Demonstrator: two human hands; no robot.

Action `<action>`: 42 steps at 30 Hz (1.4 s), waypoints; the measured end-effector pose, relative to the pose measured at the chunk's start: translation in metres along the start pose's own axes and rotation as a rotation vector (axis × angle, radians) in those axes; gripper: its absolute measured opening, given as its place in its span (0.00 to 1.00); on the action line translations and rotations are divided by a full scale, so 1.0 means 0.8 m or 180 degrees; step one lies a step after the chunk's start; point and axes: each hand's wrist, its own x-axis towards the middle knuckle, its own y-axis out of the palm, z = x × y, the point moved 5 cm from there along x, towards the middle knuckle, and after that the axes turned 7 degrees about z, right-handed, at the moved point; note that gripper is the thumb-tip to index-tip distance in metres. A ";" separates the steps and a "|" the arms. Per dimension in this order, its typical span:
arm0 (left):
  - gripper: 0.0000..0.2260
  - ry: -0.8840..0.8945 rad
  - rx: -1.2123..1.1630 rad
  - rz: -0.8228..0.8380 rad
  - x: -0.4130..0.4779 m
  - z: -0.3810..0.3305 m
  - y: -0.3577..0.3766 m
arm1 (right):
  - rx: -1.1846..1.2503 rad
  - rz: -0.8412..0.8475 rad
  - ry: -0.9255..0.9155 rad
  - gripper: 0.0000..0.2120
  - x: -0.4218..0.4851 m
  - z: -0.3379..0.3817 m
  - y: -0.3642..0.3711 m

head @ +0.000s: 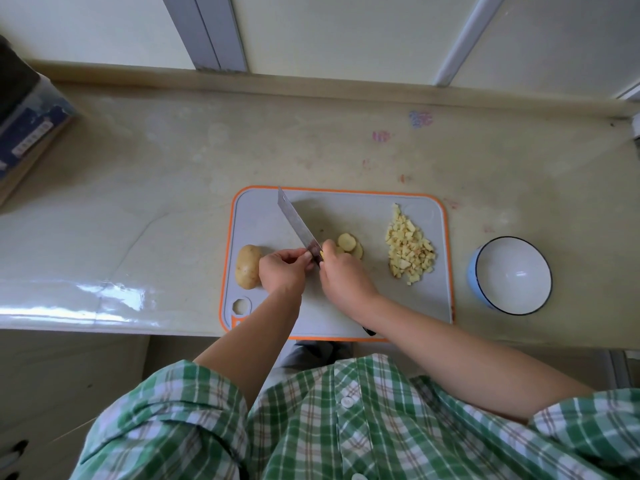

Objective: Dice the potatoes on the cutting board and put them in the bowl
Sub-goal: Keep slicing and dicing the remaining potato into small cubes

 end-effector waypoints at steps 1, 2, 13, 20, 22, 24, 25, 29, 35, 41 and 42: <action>0.03 -0.0004 0.0004 -0.0002 0.000 0.001 0.000 | -0.0034 0.0024 -0.0003 0.07 0.000 0.000 0.000; 0.03 -0.0005 -0.0002 -0.0003 0.000 0.001 0.000 | -0.0071 0.0041 -0.0004 0.07 0.000 -0.001 0.001; 0.03 0.0228 0.0515 0.0092 0.004 -0.003 0.000 | 0.0151 -0.0028 0.0048 0.08 0.007 -0.012 0.001; 0.06 0.1159 0.2020 0.0347 0.002 -0.023 0.010 | 0.0177 -0.0239 -0.0044 0.07 -0.008 -0.023 -0.033; 0.06 0.1453 0.2488 0.0397 0.001 -0.027 0.013 | 0.0191 -0.0210 -0.0011 0.07 -0.011 -0.026 -0.033; 0.04 0.1637 0.2747 0.0383 0.000 -0.030 0.010 | 0.0273 -0.0200 -0.0003 0.08 -0.014 -0.027 -0.031; 0.03 0.1655 0.2748 0.0353 -0.001 -0.031 0.007 | 0.0303 -0.0178 -0.0004 0.09 -0.016 -0.027 -0.030; 0.04 0.1224 0.2376 0.0105 -0.002 -0.022 -0.005 | 0.0302 -0.0001 -0.0072 0.09 -0.022 -0.024 -0.027; 0.08 0.0361 0.1298 -0.0025 -0.012 0.006 -0.007 | 0.0257 0.0203 -0.0067 0.08 -0.029 -0.021 -0.013; 0.09 0.0114 0.0839 -0.0099 -0.015 0.014 -0.006 | 0.0225 0.0102 -0.0072 0.07 -0.027 -0.018 -0.007; 0.09 0.0117 0.0818 -0.0106 -0.015 0.014 -0.006 | 0.0244 0.0075 -0.0082 0.06 -0.027 -0.018 -0.008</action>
